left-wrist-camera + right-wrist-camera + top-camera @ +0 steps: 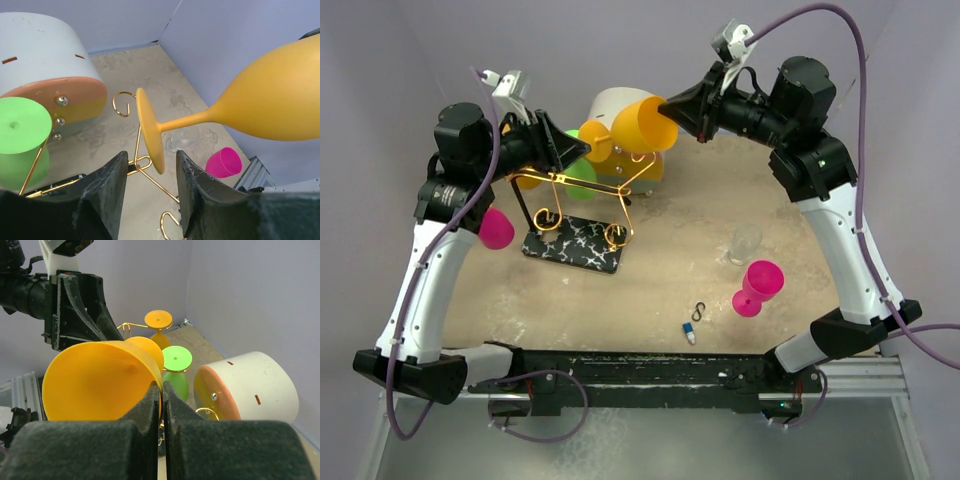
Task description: Place the wine glass upside down on the wine glass rack
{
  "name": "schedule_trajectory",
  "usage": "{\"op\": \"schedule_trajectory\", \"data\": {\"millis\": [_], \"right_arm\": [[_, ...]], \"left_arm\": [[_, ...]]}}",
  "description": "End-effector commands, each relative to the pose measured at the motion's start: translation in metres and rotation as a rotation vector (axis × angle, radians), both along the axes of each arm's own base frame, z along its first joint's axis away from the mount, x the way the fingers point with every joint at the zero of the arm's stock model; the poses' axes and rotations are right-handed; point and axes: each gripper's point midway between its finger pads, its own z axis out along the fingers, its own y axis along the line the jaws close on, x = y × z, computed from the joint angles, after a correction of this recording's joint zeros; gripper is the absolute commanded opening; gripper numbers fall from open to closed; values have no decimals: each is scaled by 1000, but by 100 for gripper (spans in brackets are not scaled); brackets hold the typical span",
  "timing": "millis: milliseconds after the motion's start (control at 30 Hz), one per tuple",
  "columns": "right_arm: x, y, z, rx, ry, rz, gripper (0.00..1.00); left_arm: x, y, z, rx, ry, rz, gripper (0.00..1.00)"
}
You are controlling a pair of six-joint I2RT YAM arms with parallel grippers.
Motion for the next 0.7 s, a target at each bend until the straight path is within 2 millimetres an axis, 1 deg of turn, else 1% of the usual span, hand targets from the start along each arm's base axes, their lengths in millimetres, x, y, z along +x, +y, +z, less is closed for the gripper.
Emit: {"op": "schedule_trajectory", "data": {"millis": [0, 233, 467, 500, 600, 667], "right_arm": [[-16, 2, 19, 29, -64, 47, 0], [-15, 3, 13, 22, -58, 53, 0], [-16, 5, 8, 18, -48, 65, 0], [-15, 5, 6, 16, -45, 62, 0], [-14, 3, 3, 10, -43, 53, 0], [-16, 2, 2, 5, -50, 51, 4]], "left_arm": [[0, -6, 11, -51, -15, -38, 43], [1, -11, 10, -70, 4, -65, 28], [1, -10, 11, -68, 4, -57, 2], [0, -8, 12, -67, 0, -50, 0], [0, -4, 13, -60, -6, -32, 0], [0, -1, 11, -64, 4, -20, 0]]}}
